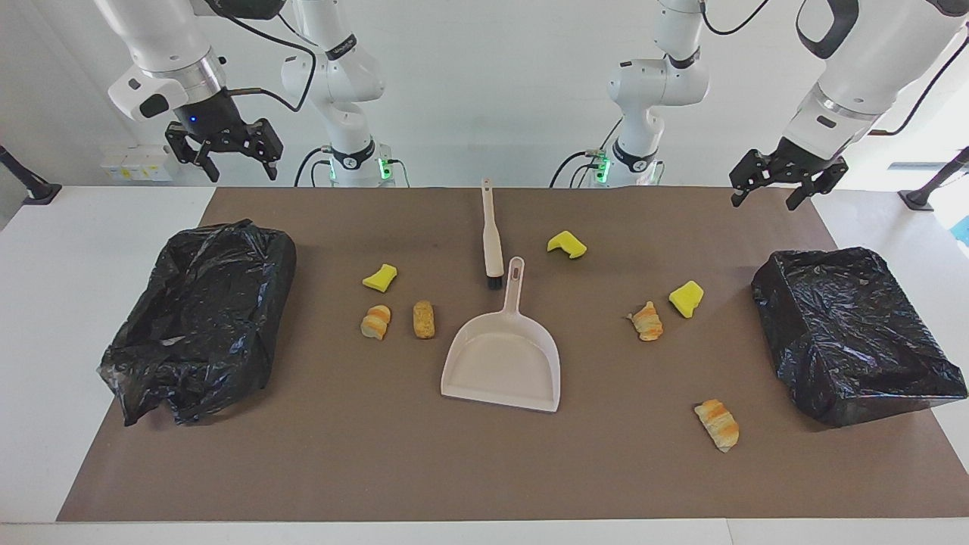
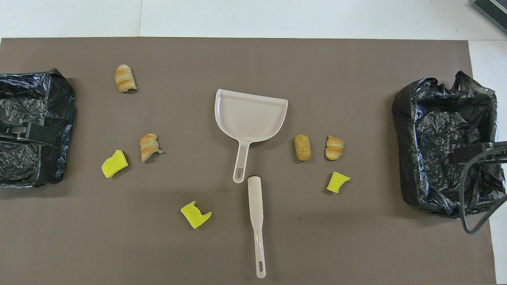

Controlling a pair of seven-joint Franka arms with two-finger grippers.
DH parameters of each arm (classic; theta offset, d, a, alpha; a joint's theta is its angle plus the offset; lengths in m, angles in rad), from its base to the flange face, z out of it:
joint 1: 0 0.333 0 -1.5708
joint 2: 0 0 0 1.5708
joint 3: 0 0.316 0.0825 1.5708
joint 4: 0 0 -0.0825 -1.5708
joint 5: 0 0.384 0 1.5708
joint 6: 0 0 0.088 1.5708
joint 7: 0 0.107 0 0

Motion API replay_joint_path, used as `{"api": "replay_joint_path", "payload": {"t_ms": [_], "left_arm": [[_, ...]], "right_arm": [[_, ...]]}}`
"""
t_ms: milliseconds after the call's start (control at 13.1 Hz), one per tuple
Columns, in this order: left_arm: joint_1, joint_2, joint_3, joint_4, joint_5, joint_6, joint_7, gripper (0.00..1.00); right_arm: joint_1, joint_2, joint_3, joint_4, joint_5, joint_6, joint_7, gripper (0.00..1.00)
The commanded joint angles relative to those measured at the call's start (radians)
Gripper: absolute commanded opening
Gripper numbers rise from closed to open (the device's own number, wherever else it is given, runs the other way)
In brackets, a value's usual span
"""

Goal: Sweep and dump trash in bin

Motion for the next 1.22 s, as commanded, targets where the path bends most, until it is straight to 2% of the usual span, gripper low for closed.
{"api": "replay_joint_path", "payload": {"t_ms": [0,1147], "left_arm": [[-0.005,0.015,-0.002,0.033,0.02,-0.026,0.009,1.0],[-0.009,0.009,-0.005,0.008,0.003,0.019,0.009,1.0]], "right_arm": [[-0.017,-0.019,0.003,-0.01,-0.01,0.013,-0.024,1.0],[-0.014,-0.034,0.004,-0.03,-0.014,-0.023,-0.034,1.0]]}}
